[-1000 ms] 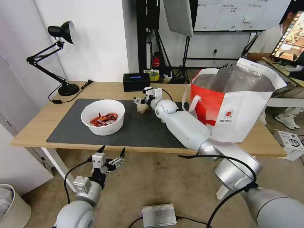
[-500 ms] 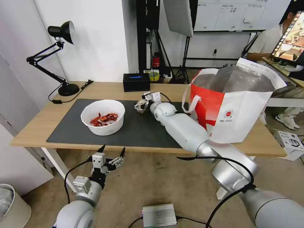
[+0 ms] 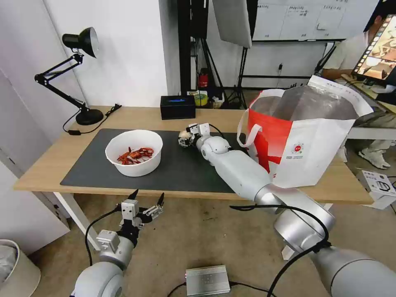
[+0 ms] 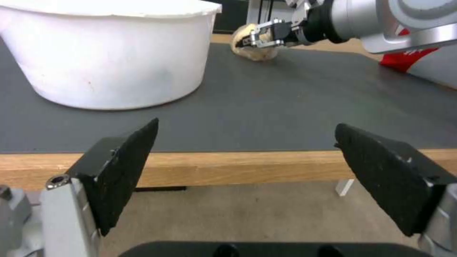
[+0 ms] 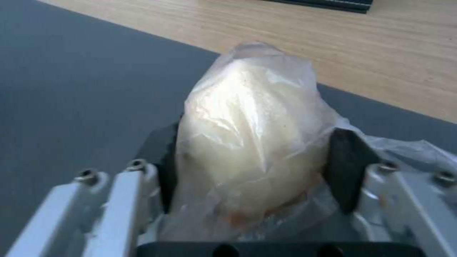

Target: Pick up the trash from the table and place it into the takeout bag.

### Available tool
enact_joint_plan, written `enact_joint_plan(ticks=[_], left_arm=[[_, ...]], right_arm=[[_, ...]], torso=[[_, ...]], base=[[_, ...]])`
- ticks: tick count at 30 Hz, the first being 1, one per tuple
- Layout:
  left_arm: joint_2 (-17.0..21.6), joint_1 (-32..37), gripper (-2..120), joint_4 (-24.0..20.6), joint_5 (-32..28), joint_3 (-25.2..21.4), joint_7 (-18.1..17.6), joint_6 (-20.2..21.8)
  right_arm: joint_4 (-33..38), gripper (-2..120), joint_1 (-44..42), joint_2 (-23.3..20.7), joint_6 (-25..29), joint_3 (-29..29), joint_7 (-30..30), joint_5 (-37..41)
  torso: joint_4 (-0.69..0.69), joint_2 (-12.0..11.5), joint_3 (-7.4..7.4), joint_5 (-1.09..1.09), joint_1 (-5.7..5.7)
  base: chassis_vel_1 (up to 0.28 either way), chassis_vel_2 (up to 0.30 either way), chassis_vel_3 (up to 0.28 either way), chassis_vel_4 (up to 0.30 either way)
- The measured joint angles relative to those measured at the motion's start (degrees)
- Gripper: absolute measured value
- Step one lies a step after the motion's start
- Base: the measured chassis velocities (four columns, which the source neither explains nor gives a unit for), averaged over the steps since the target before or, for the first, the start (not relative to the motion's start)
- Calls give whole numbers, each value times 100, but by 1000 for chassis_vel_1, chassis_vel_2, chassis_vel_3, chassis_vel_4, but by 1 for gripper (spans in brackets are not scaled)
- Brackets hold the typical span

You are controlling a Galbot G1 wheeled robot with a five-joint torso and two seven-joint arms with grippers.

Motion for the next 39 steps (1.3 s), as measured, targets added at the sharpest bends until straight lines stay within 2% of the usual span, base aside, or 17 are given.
enact_joint_plan(ticks=[2, 3, 4, 5, 11, 16, 21, 30, 34, 37, 38, 39], left_arm=[[0, 0, 100, 0, 2, 5, 0, 0], [0, 0, 100, 0, 2, 5, 0, 0], [9, 2, 100, -4, 3, 4, 0, -1], [9, 2, 100, -4, 3, 4, 0, -1], [38, 6, 100, -49, 0, -19, -1, -1], [38, 6, 100, -54, -2, -19, -2, -2], [42, 12, 100, -83, -4, -40, -5, -9], [39, 34, 100, -107, -28, -76, -22, -25], [39, 27, 100, -109, -49, -84, -24, -26], [57, 33, 100, -110, -65, -122, -28, -26], [57, 33, 100, -110, -65, -122, -28, -26], [63, 37, 100, -111, -66, -123, -27, -27]], right_arm=[[22, 49, -12, -22, -13, 1, 8, 0], [22, 49, -12, -22, -13, 1, 8, 0], [42, 41, -23, -44, -23, 1, 13, 1], [42, 41, -23, -44, -23, 1, 13, 1], [185, 14, -58, -131, -112, -4, 83, 44], [300, 6, -94, -187, -144, -11, 151, 125], [830, 6, -217, -396, -223, 8, 347, 297], [2528, 6, -763, -1053, -480, 44, 1026, 545], [3005, 5, -993, -1273, -499, 62, 1189, 564], [3946, 5, -1393, -1702, -527, 138, 1444, 637], [3946, 5, -1393, -1702, -527, 138, 1444, 637], [4251, 5, -1522, -1836, -545, 178, 1519, 679]], torso=[[0, 0, 0, 0, 0], [0, 0, 0, 0, 0], [0, 0, 0, 0, 0], [0, 0, 0, 0, 0], [0, 0, 0, 0, 0], [0, 0, 0, 0, 0], [0, -1, 1, 0, 1], [0, -1, 0, 0, 0], [-1, -1, 0, 0, 0], [0, -1, 0, 1, 0], [0, -1, 0, 1, 0], [-1, -1, 0, 1, 0]], base=[[0, 0, 0, 0], [0, 0, 0, 0], [0, 0, 0, 0], [0, 0, 0, 0], [0, 0, 0, 0], [0, 0, 0, 0], [0, 0, 0, 0], [0, 0, 0, 0], [0, 0, 0, 0], [0, 0, 0, 0], [0, 0, 0, 0], [0, 0, 0, 0]])
